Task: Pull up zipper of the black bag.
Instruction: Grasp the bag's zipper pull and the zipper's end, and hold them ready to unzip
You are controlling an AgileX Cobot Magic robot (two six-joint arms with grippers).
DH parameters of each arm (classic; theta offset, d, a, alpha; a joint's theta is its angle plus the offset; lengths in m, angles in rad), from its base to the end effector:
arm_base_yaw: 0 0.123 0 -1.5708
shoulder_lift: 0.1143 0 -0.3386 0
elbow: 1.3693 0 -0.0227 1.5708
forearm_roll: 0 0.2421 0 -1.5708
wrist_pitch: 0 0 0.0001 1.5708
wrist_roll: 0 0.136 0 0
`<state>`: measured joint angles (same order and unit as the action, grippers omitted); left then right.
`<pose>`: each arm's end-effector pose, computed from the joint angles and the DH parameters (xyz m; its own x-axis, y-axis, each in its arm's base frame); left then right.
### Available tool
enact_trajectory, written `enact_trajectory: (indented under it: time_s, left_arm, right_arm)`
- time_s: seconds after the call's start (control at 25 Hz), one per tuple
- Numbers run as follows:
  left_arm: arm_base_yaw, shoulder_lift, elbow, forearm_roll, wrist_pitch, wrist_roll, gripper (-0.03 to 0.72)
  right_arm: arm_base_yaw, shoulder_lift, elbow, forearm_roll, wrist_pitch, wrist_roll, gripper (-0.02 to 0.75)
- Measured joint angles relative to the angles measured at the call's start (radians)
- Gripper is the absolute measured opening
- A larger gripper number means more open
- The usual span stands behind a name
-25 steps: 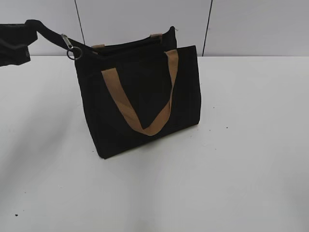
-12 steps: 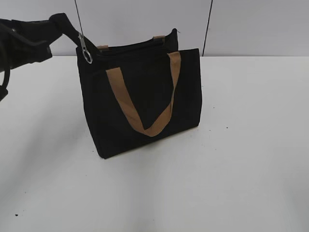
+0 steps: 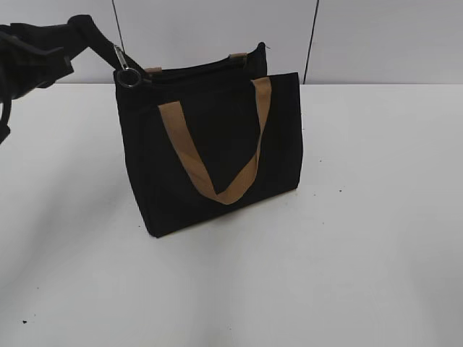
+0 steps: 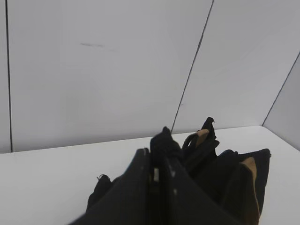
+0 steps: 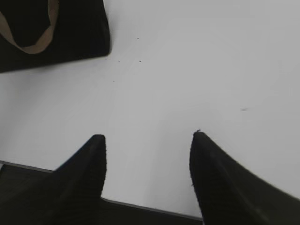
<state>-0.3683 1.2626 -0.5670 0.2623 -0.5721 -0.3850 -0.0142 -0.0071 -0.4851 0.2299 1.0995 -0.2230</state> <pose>0.2552 -0.1189 0.3284 -0.1269 -0.1232 -0.9842 0.4729 0.8647 -0.1693 -0.0299 0.0280 0.2458 -0.4650 -0.1078 -0.8787 -0.2192 0.9757 -0.0037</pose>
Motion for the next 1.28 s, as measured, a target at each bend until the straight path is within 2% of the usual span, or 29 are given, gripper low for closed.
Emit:
enact_trajectory:
  time_s: [0.12, 0.24, 0.48, 0.68, 0.8, 0.88, 1.12, 1.28]
  left_arm:
    - [0.0, 0.0, 0.0, -0.002, 0.0, -0.005, 0.033]
    - [-0.002, 0.0, 0.0, -0.001, -0.001, -0.006, 0.033]
    - [-0.002, 0.0, 0.0, 0.017, -0.007, -0.007, 0.033]
    - [-0.002, 0.0, 0.0, 0.032, -0.011, -0.007, 0.033]
    - [-0.002, 0.0, 0.0, 0.035, -0.016, -0.007, 0.033]
    - [-0.002, 0.0, 0.0, 0.037, -0.019, -0.007, 0.033]
    - [-0.002, 0.0, 0.0, 0.039, -0.027, -0.007, 0.033]
    - [-0.002, 0.0, 0.0, 0.039, -0.03, -0.007, 0.033]
  right_arm:
    - [0.0, 0.035, -0.006, 0.062, -0.043, -0.016, 0.436]
    - [0.0, 0.147, -0.019, 0.187, -0.141, -0.114, 0.436]
    - [0.0, 0.427, -0.046, 0.619, -0.295, -0.561, 0.436]
    - [0.0, 0.646, -0.047, 1.041, -0.305, -1.011, 0.436]
    - [0.0, 0.776, -0.053, 1.216, -0.319, -1.217, 0.436]
    - [0.0, 0.888, -0.085, 1.266, -0.318, -1.3, 0.436]
    - [0.012, 1.104, -0.254, 1.292, -0.315, -1.402, 0.436]
    - [0.125, 1.236, -0.36, 1.288, -0.34, -1.424, 0.436]
